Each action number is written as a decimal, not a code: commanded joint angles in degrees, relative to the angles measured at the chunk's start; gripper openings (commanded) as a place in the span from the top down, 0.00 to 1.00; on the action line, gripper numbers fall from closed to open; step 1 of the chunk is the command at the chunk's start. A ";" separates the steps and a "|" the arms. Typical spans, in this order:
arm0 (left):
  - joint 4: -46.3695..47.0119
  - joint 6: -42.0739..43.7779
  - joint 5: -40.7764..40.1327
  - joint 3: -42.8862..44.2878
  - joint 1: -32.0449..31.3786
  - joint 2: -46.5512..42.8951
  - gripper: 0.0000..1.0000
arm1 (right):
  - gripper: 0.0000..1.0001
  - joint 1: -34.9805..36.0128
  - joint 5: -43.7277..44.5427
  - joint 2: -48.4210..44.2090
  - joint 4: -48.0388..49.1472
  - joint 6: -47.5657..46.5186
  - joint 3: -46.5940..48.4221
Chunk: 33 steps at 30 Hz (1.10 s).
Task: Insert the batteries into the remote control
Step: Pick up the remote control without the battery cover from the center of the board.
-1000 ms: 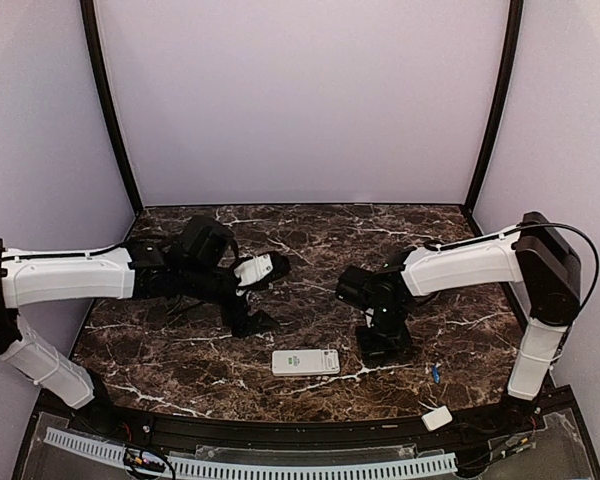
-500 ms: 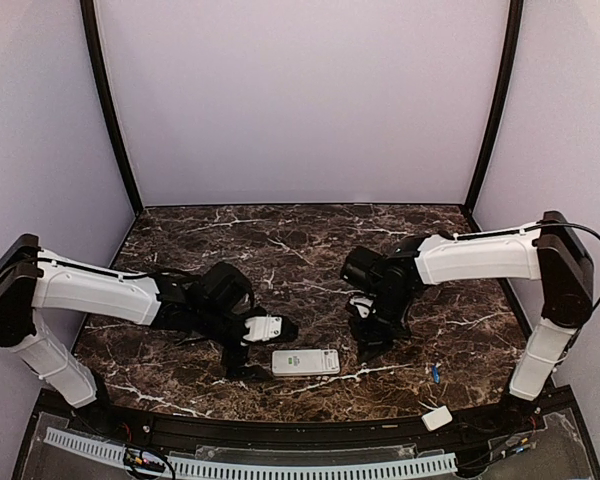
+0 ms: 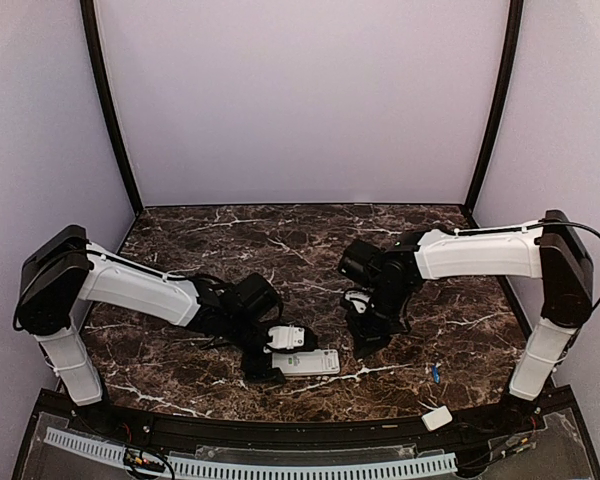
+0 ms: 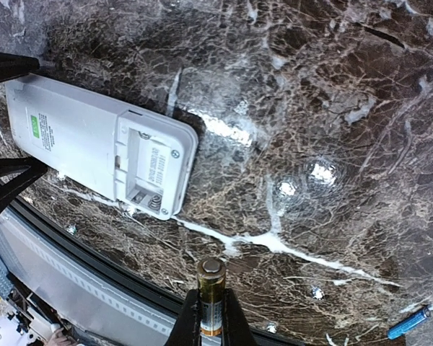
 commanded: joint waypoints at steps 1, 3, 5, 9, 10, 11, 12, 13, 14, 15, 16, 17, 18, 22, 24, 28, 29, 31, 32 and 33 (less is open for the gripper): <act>-4.36 -2.43 -1.49 2.25 -1.07 2.68 0.20 | 1.00 -0.37 1.61 -1.04 -1.77 -0.67 -0.09; -4.49 -3.02 -1.51 2.49 -1.48 3.20 0.24 | 1.00 -0.46 1.78 -1.46 -1.78 -0.71 -0.35; -4.24 -3.54 -1.81 2.61 -1.97 3.37 0.32 | 1.00 -0.54 1.87 -1.90 -1.76 -0.68 -0.64; -3.98 -6.03 -2.43 4.19 -3.06 4.15 0.48 | 1.00 -0.84 2.42 -2.60 -2.32 -1.17 -1.15; -3.71 -7.00 -2.47 4.51 -3.52 4.35 0.51 | 1.00 -0.96 2.70 -2.86 -2.51 -1.31 -1.32; -2.90 -7.38 -2.47 5.03 -3.73 4.69 0.52 | 1.00 -1.17 2.93 -3.13 -2.67 -1.37 -1.57; -2.29 -8.17 -2.41 5.32 -4.24 4.92 0.54 | 1.00 -1.44 3.01 -3.56 -2.74 -1.45 -1.90; -0.81 -9.22 -2.35 5.89 -4.48 5.47 0.57 | 1.00 -1.57 3.01 -3.86 -2.72 -1.52 -2.16; -0.06 -9.76 -2.36 6.28 -4.89 6.22 0.58 | 1.00 -1.71 3.01 -4.15 -2.81 -1.56 -2.40; 1.07 -11.11 -2.29 7.41 -5.14 6.70 0.60 | 1.00 -1.81 3.07 -4.47 -2.95 -1.53 -2.57; 1.40 -11.85 -2.30 8.09 -5.29 7.94 0.61 | 1.00 -1.86 3.10 -4.77 -3.01 -1.48 -2.85; 1.66 -13.15 -2.41 9.84 -5.46 8.61 0.63 | 1.00 -1.95 3.23 -5.04 -3.11 -1.33 -3.07; 1.74 -13.71 -2.66 10.80 -5.53 9.95 0.64 | 1.00 -1.96 3.27 -5.32 -3.11 -1.20 -3.31; 2.28 -14.89 -4.09 14.32 -6.16 13.12 0.59 | 1.00 -1.96 2.57 -5.54 -2.49 -0.65 -3.89; 1.37 -14.71 -3.91 15.12 -6.28 13.63 0.50 | 1.00 -1.98 2.19 -5.13 -2.19 -0.48 -4.14; 0.50 -13.53 -4.28 12.96 -6.31 12.30 0.34 | 1.00 -2.34 1.66 -3.68 -1.90 -0.29 -4.59; 0.50 -13.13 -4.62 12.32 -6.31 11.85 0.31 | 1.00 -2.62 1.49 -3.25 -1.89 -0.28 -4.64; 0.77 -12.96 -4.72 10.48 -6.32 10.63 0.29 | 1.00 -3.22 0.98 -2.60 -1.35 -0.42 -4.69; 1.01 -13.14 -4.61 9.60 -6.32 10.17 0.28 | 1.00 -3.64 0.48 -2.17 -0.99 -0.59 -4.46; 1.16 -13.31 -4.20 9.23 -6.31 9.99 0.28 | 1.00 -3.99 0.04 -1.49 -0.72 -0.98 -4.01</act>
